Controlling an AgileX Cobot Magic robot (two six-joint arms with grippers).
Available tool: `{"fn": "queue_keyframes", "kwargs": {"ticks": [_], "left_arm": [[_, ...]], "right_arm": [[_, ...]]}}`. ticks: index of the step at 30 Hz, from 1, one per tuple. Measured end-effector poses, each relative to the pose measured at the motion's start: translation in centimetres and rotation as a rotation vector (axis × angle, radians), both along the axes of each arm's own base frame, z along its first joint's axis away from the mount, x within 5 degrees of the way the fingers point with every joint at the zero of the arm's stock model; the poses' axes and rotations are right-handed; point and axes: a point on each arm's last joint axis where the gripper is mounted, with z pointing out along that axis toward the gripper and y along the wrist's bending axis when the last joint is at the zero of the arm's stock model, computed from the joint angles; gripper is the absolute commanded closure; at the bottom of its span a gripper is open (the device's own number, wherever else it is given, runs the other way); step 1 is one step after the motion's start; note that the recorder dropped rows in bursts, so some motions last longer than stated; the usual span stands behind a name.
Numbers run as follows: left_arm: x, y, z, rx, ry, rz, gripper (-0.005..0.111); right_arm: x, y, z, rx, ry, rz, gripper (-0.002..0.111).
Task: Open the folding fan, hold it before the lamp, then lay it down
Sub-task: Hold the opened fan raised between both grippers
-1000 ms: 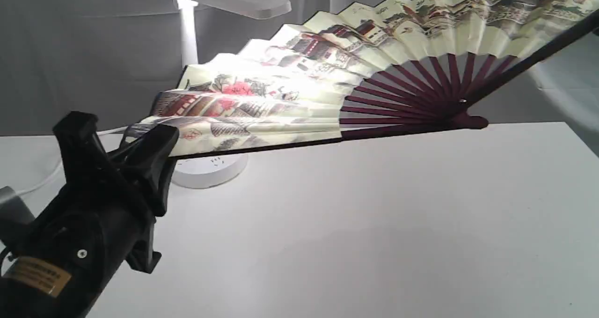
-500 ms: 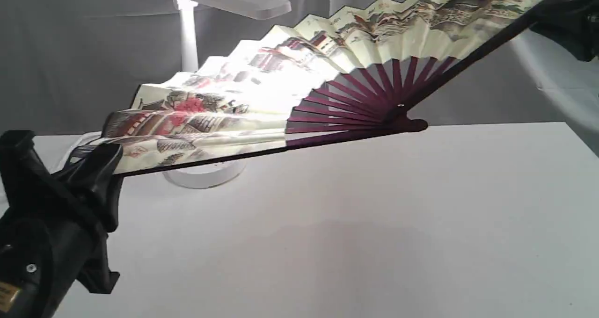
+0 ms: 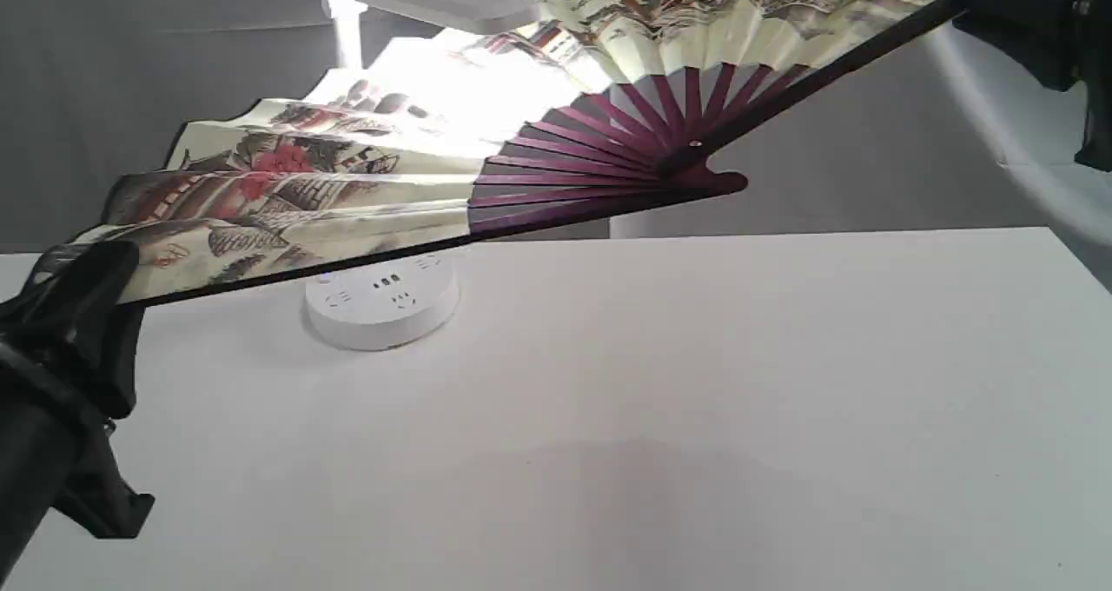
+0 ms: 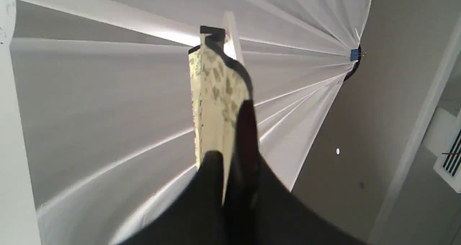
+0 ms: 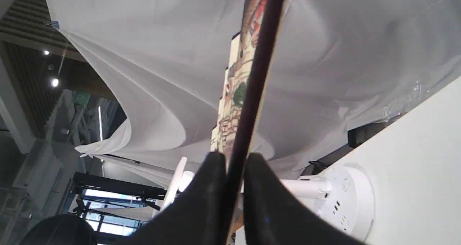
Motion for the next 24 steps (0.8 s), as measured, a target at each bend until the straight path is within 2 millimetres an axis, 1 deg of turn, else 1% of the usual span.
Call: {"fn": "queue_keyframes", "kwargs": {"ticks": [24], "left_arm": [[-0.06,0.17,0.10,0.002,0.002,0.011,0.107]], "right_arm": [[-0.05,0.09,0.06,0.005,-0.004,0.011,0.108]]}}
